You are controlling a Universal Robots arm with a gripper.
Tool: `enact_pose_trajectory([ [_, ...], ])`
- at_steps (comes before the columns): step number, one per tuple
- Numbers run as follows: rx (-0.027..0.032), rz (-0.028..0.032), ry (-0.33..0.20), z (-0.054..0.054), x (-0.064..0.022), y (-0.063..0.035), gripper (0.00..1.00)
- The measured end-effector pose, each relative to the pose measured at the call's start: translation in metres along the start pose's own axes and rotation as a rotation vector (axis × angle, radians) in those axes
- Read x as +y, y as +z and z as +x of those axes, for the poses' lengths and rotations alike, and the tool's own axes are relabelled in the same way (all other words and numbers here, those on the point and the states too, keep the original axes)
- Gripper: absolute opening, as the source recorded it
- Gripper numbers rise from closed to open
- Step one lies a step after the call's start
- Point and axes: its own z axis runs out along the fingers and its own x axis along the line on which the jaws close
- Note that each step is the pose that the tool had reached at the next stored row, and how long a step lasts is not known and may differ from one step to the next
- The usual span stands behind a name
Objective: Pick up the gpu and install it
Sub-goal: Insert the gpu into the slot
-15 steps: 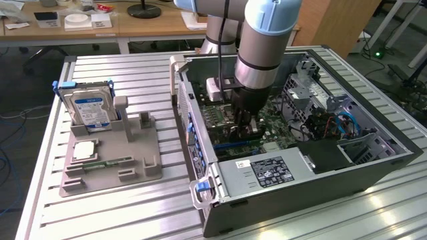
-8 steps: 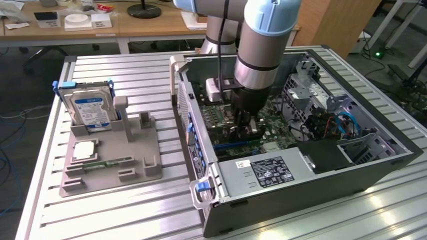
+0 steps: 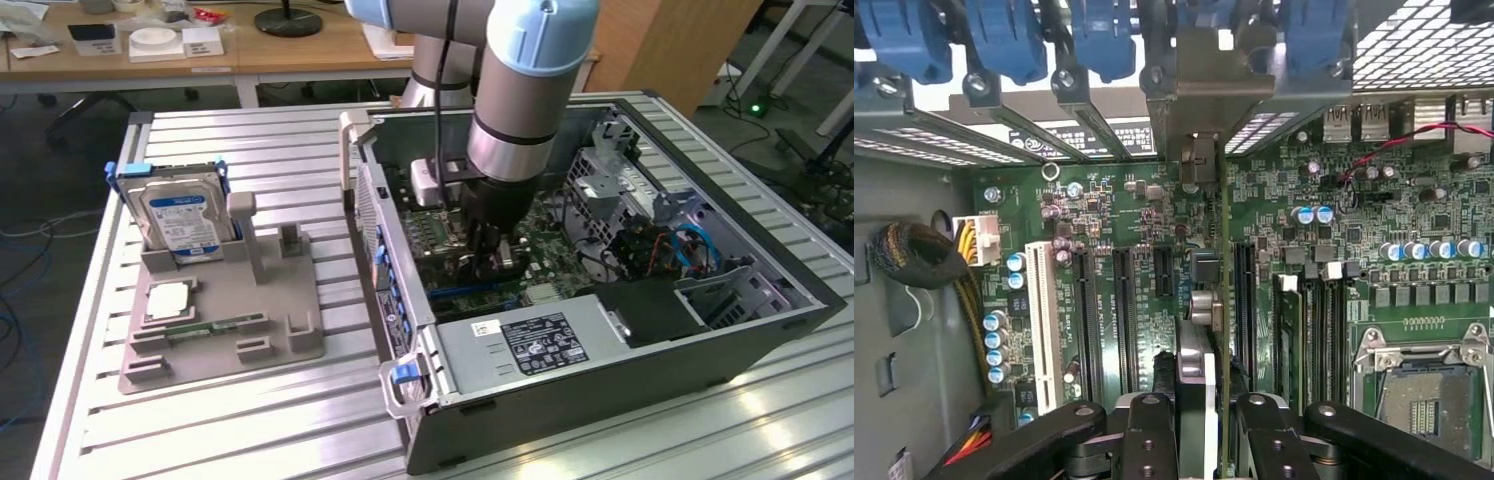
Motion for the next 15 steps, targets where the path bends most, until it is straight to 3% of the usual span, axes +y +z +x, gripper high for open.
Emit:
enact_pose_trajectory([
  [15, -0.0002, 0.0002, 0.000, 0.0000, 0.0016, 0.0027, 0.28],
])
